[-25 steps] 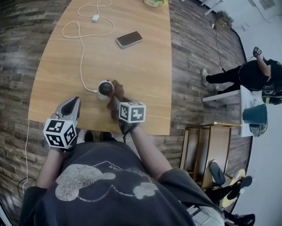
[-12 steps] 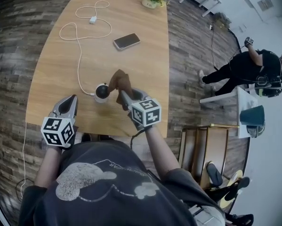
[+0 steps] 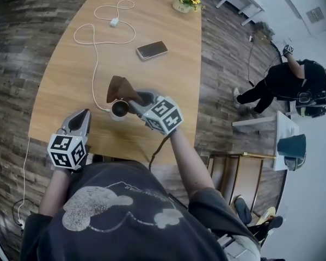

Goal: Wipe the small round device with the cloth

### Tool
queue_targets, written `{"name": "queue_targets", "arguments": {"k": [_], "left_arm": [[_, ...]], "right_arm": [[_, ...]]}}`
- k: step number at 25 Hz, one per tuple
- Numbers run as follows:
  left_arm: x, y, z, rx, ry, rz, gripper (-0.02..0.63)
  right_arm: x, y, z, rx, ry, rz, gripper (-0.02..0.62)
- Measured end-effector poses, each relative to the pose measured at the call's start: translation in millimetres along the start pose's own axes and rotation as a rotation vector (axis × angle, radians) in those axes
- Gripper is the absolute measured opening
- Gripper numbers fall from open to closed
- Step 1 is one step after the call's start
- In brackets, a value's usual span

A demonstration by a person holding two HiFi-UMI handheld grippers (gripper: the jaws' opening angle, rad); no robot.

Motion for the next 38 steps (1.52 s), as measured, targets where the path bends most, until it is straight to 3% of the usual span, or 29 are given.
{"name": "queue_targets", "arguments": {"k": [8, 13, 17, 23, 32, 35, 38], "left_arm": [[7.0, 2.7, 2.4, -0.052, 0.029, 0.014, 0.018], [14.1, 3.2, -0.9, -0.074, 0.043, 0.029, 0.018], [19.2, 2.4, -2.3, -0.086, 0.055, 0.043, 0.018], [24.9, 5.0, -1.6, -0.085, 0.059, 0.054, 0.018], [7.5, -1.1, 4.5, 0.039, -0.003, 0.066, 0.018], [2.4, -0.4, 8.3, 0.071, -0.012, 0.053, 0.018], [4.3, 3.3, 12.4, 0.087, -0.010, 0.051, 0.018]], "right_arm": [[27.5, -25.0, -9.0, -0.080, 0.047, 0.094, 0.078], [53.1, -39.0, -2.2, -0.087, 0.130, 0.208, 0.078], [68.4, -45.2, -1.8, -0.092, 0.123, 0.242, 0.078], [73.9, -29.1, -8.1, 0.006, -0.008, 0.194, 0.078], [15.4, 40.1, 3.7, 0.285, -0.345, -0.097, 0.078], [0.1, 45.8, 26.8, 0.291, -0.443, -0.144, 0.078], [-3.4, 32.4, 59.1, 0.238, -0.455, -0.117, 0.078]]}}
Point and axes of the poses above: the fingertips, and each gripper's own axes: y backward along the fingers, z to its left, x out of its underside, the point moved 6 cm from there along y, backward along the fingers, and after that the axes turned 9 degrees about x, right-handed, at the moved point
